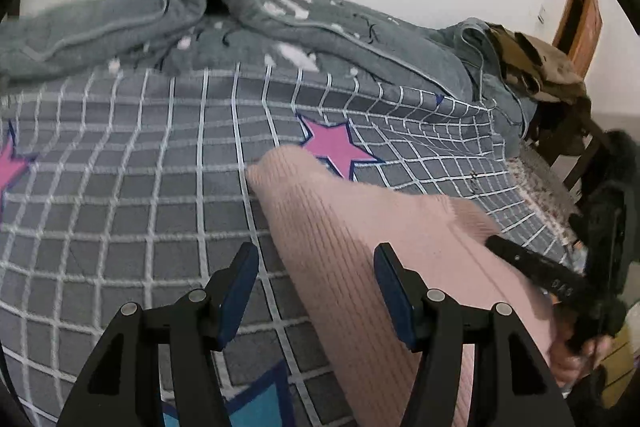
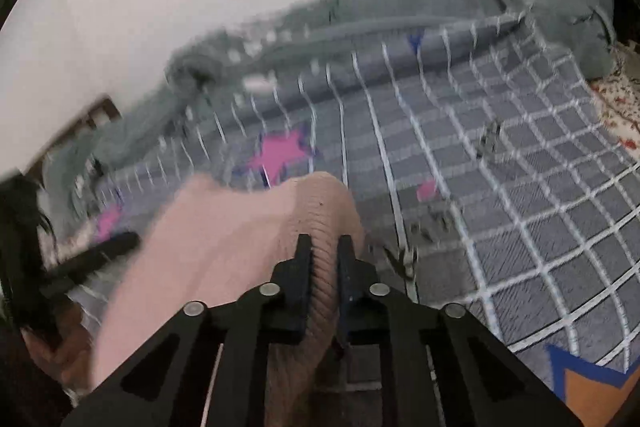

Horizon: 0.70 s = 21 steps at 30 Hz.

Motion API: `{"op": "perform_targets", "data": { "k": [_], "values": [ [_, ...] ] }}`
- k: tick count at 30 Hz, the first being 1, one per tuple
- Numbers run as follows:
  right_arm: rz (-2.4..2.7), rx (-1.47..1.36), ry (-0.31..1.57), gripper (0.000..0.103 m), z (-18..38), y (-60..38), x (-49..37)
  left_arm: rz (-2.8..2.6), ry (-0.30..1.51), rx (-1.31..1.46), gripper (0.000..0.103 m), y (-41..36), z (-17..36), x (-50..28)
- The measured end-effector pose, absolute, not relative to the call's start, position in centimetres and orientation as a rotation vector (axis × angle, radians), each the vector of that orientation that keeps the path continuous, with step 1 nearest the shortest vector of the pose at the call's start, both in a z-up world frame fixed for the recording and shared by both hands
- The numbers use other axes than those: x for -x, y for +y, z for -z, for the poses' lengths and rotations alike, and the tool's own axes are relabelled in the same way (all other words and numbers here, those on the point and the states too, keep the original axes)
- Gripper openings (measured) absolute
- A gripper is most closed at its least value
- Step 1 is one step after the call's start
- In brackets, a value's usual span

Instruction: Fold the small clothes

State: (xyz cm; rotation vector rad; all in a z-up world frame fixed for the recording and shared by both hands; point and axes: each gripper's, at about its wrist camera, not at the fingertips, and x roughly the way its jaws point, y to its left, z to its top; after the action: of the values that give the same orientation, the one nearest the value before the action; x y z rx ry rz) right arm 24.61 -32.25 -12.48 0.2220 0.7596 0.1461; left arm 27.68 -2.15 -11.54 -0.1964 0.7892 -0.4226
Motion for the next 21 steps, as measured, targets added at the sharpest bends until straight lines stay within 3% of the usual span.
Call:
{"op": "perform_targets", "data": {
  "k": [16,21],
  "values": [
    [-0.272,-0.269,0.707,0.044,11.5,-33.5,-21.5,0.505,0.842,0.3,0.062,-3.3,12.3,-26.6],
    [-0.281,-0.254,0.702,0.046,11.3,-33.5,-20.8,0.492,0.847,0.283,0.064,-3.9,12.5,-26.3]
  ]
}}
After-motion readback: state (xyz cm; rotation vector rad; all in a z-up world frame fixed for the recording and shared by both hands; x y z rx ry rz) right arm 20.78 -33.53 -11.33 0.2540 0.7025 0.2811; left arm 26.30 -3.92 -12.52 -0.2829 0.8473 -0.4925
